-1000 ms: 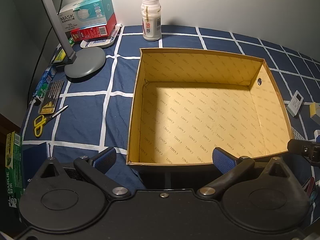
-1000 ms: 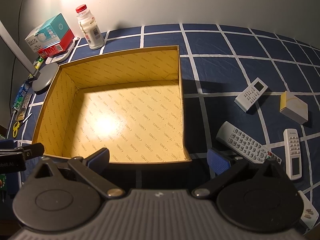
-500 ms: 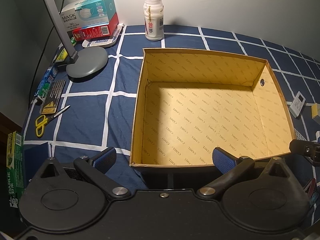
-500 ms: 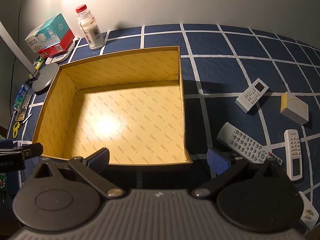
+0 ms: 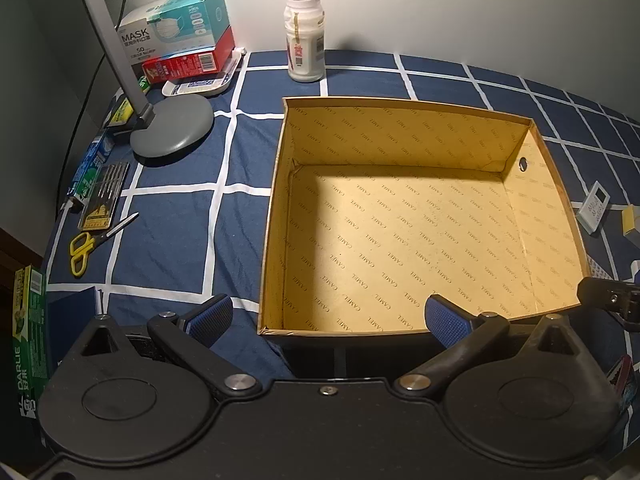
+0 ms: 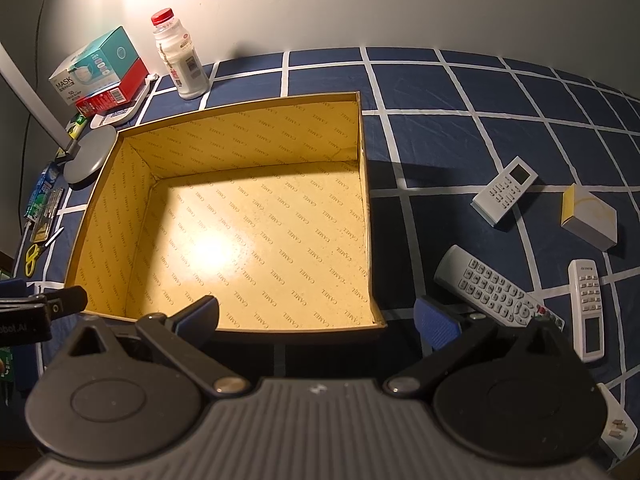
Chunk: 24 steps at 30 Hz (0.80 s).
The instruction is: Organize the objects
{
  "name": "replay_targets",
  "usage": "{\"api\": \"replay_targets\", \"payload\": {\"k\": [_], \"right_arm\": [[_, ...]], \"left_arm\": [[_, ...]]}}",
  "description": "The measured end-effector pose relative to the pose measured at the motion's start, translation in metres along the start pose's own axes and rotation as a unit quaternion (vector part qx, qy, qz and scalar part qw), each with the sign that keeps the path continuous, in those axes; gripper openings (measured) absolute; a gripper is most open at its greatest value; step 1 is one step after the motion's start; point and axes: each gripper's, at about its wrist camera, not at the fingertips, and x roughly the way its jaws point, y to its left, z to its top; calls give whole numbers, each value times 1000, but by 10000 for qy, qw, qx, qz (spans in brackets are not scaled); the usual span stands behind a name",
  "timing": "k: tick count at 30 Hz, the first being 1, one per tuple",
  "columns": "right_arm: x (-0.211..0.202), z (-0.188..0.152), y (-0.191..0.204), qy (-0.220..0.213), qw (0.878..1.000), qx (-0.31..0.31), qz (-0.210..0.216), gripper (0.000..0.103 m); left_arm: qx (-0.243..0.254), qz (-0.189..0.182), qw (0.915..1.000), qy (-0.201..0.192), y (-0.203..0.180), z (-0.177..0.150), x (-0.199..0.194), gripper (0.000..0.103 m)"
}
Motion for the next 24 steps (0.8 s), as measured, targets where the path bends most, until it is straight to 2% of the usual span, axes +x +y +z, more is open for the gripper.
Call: {"api": "replay_targets", "payload": {"k": [16, 24], "right_arm": [[-15, -8, -8, -174, 9995, 256, -72, 103], [-32, -22, -23, -321, 9972, 623, -247, 103]], "left_arm": [[287, -221, 9993, -80, -16, -2, -11, 103], [667, -455, 9966, -159, -42, -5, -15, 103]]}}
